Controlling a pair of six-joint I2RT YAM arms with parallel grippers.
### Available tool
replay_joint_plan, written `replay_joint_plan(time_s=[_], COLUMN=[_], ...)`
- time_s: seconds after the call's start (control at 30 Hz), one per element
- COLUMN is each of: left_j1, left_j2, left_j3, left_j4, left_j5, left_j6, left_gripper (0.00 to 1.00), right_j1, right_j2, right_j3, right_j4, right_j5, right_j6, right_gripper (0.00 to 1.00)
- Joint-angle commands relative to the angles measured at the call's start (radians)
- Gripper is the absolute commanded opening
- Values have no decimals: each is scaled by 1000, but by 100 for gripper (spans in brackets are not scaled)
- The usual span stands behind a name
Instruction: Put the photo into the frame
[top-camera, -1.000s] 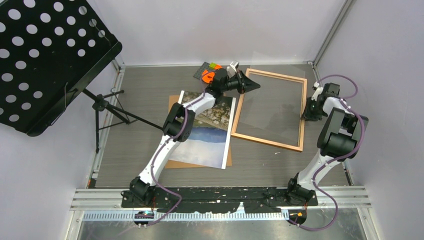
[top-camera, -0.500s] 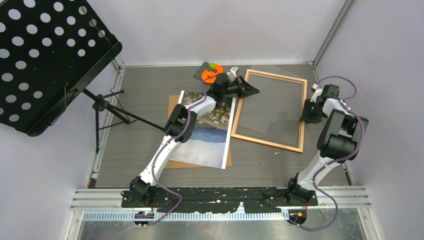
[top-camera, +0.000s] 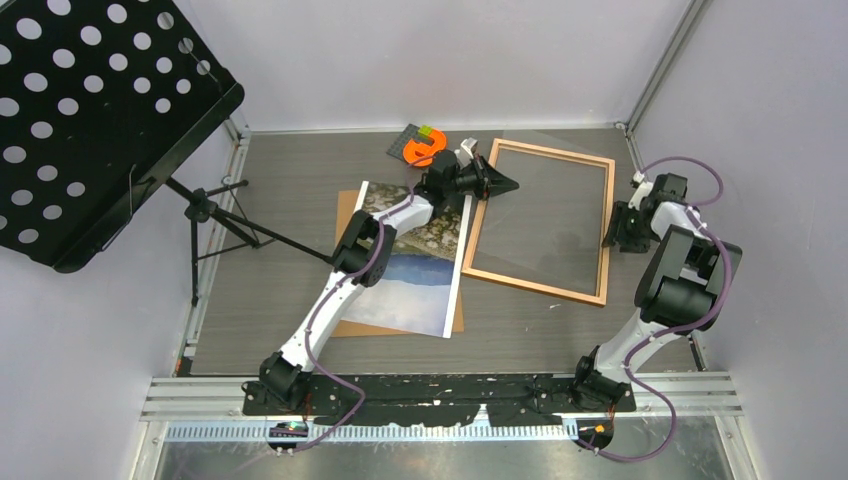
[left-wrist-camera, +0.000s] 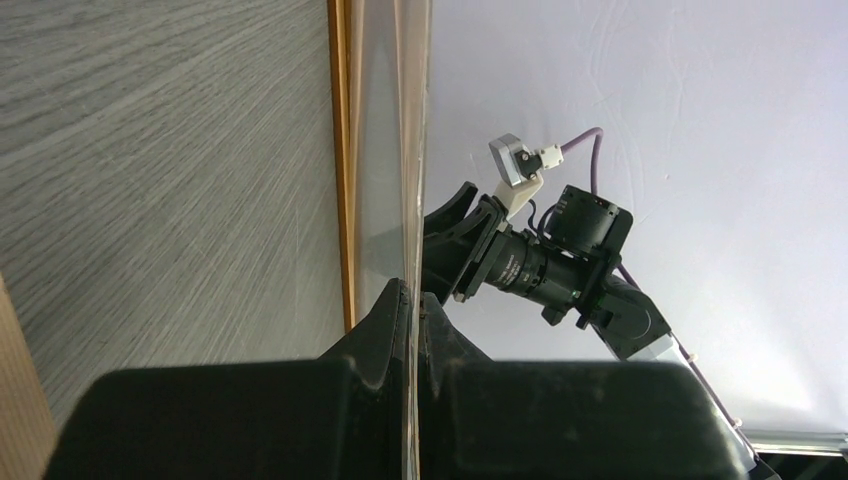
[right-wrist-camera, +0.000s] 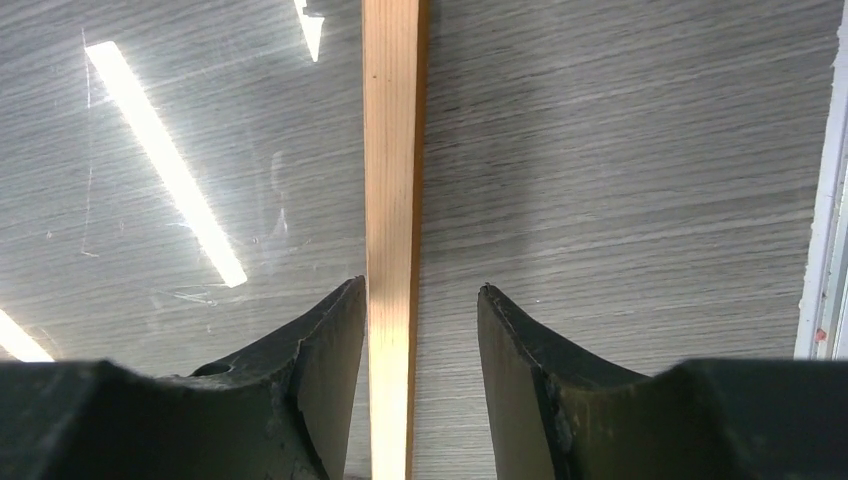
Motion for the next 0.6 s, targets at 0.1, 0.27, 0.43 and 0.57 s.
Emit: replay_joint_plan(time_s=[0.1,0.27,0.43,0.57], left_j1=[-7,-7,-7,-9], left_j2=[-24,-34,-49,-62], left_j3=[46,28,5,-20], left_j4=[67,69,79,89], left_j5=[30,32,39,47], left_j6=[-16,-13,-18,-28], left_gripper=[0,0,0,0], right_j1=[-21,-32,-36,-41], right_j2=[-54,-52,-48,-44], right_j3=[9,25,30,31], right_j4=[-3,-10,-15,-15], right_j5=[-7,-20,-26,-31], right_j6=[10,13,14,13], right_gripper=[52,52,52,52])
